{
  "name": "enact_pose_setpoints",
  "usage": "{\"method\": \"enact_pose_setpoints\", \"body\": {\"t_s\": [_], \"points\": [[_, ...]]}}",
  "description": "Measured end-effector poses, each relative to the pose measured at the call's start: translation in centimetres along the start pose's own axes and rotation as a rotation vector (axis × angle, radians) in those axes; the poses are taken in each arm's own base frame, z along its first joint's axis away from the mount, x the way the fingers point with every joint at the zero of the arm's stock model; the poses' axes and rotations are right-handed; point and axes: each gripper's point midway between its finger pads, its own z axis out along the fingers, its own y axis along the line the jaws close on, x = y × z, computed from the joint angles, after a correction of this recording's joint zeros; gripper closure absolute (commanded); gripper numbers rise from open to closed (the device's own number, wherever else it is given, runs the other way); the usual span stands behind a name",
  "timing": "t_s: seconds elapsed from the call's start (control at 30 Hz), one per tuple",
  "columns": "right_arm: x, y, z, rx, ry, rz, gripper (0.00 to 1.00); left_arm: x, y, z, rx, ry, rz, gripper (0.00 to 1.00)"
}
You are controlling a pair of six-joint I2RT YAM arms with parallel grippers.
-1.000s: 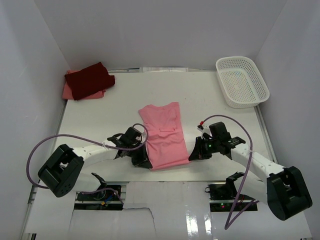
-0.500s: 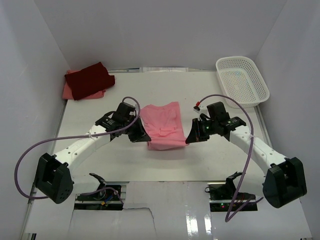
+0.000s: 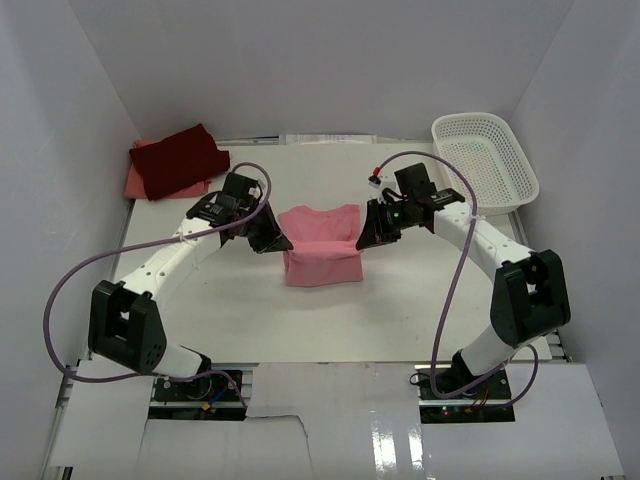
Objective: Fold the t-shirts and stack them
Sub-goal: Fold the long partially folded tshirt into a neat square
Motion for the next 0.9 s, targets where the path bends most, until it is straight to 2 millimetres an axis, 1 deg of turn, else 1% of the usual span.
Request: {"method": "enact_pose_setpoints", "body": {"t_s": [0.07,0.17,0.23,0.3,0.43,0.6,0.73,0.9], "points": [[-0.8,-0.2,0.3,-0.003,0.0,0.003,0.92,-1.0,-0.4,0.3,0.009,0.006,-0.002,1.0],[-2.3,-0.7,0.7,-0.005,-0.008,0.006,0.92,-3.6,-0.9,1.2,0.021,0.004,-0.013,1.0],[-3.5,-1.1,0.8,-0.004,-0.018,0.01,0.92,-5.5,-1.0,2.2,0.023,-0.002,-0.018,1.0],[-4.6,-1.5,1.1,-0.007,-0.027,0.016,0.92,-6.9,-0.6,3.2,0.02,-0.002,-0.027,1.0],[-6.7,-2.4,1.7,-0.01,-0.043,0.029,0.92,-8.7,0.4,4.8,0.005,0.012,-0.042,1.0],[-9.2,-3.5,2.6,-0.014,-0.055,0.046,0.92,-11.1,0.9,6.6,0.011,0.022,-0.052,1.0],[-11.1,-4.6,3.8,-0.014,-0.06,0.056,0.92,-13.4,1.2,7.7,0.022,0.014,-0.06,1.0],[-13.5,-5.9,5.6,-0.017,-0.056,0.065,0.92,-16.0,1.2,8.6,0.03,0.001,-0.065,1.0]]}}
